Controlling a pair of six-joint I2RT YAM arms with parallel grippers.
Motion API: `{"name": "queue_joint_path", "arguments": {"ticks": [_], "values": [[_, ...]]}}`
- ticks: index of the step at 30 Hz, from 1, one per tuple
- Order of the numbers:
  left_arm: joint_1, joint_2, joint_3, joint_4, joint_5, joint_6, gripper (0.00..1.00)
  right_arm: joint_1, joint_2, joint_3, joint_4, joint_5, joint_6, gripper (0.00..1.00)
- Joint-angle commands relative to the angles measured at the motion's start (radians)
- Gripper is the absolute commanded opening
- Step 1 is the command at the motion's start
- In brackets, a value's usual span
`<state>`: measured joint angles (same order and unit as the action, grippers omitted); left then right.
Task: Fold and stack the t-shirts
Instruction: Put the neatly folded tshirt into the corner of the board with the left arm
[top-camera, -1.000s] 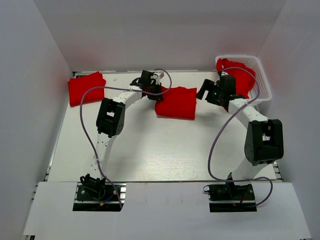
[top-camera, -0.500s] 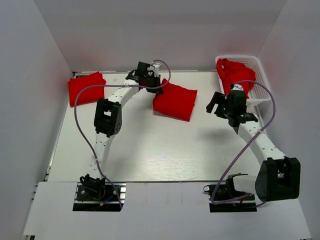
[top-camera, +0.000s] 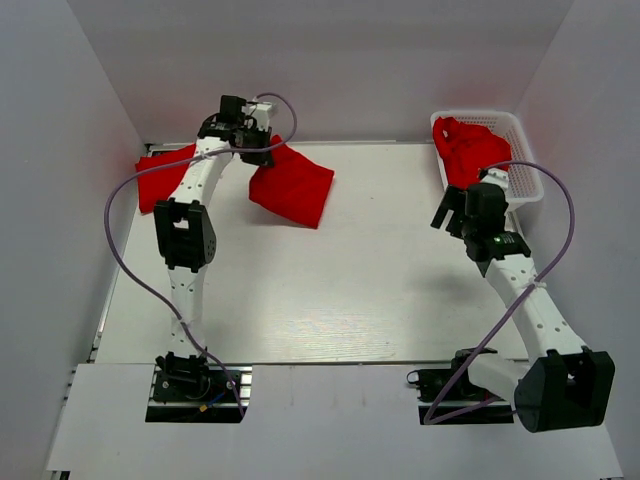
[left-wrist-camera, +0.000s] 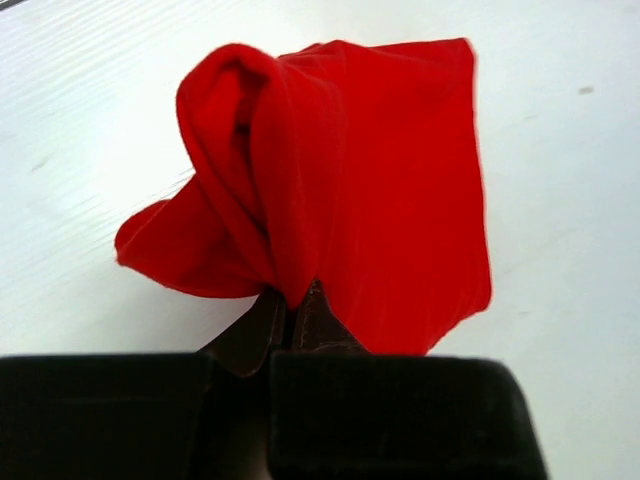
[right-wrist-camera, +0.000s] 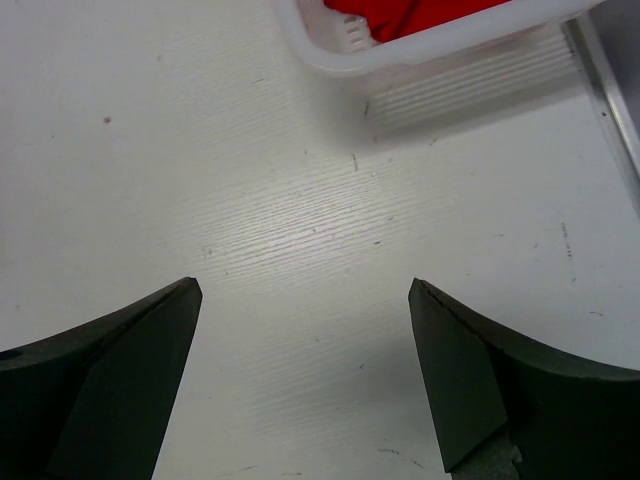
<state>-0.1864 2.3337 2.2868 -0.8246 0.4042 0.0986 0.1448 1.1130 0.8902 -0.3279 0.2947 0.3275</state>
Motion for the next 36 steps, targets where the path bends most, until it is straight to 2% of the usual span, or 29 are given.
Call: {"name": "queue_joint_path", "arguments": {"ticks": [1, 5, 9, 22, 36], "values": [[0.039, -0.089, 0.042, -0.074, -0.094, 0.081, 0.0, -0.005, -0.048, 0.056, -0.023, 0.118, -0.019, 0.9], [0.105, -0.102, 0.03, -0.074, -0.134, 0.131, 0.0, -0.004, -0.059, 0.055, -0.022, 0.133, -0.01, 0.9], [0.16, -0.076, 0.111, -0.102, -0.168, 0.165, 0.0, -0.002, -0.059, 0.056, -0.023, 0.133, 0.005, 0.9], [0.31, -0.174, 0.08, -0.03, -0.177, 0.231, 0.0, -0.002, -0.001, 0.147, -0.055, 0.103, -0.016, 0.9], [0.429, -0.192, 0.128, 0.025, -0.013, 0.24, 0.0, -0.001, -0.027, 0.158, -0.033, 0.123, -0.018, 0.9]]}}
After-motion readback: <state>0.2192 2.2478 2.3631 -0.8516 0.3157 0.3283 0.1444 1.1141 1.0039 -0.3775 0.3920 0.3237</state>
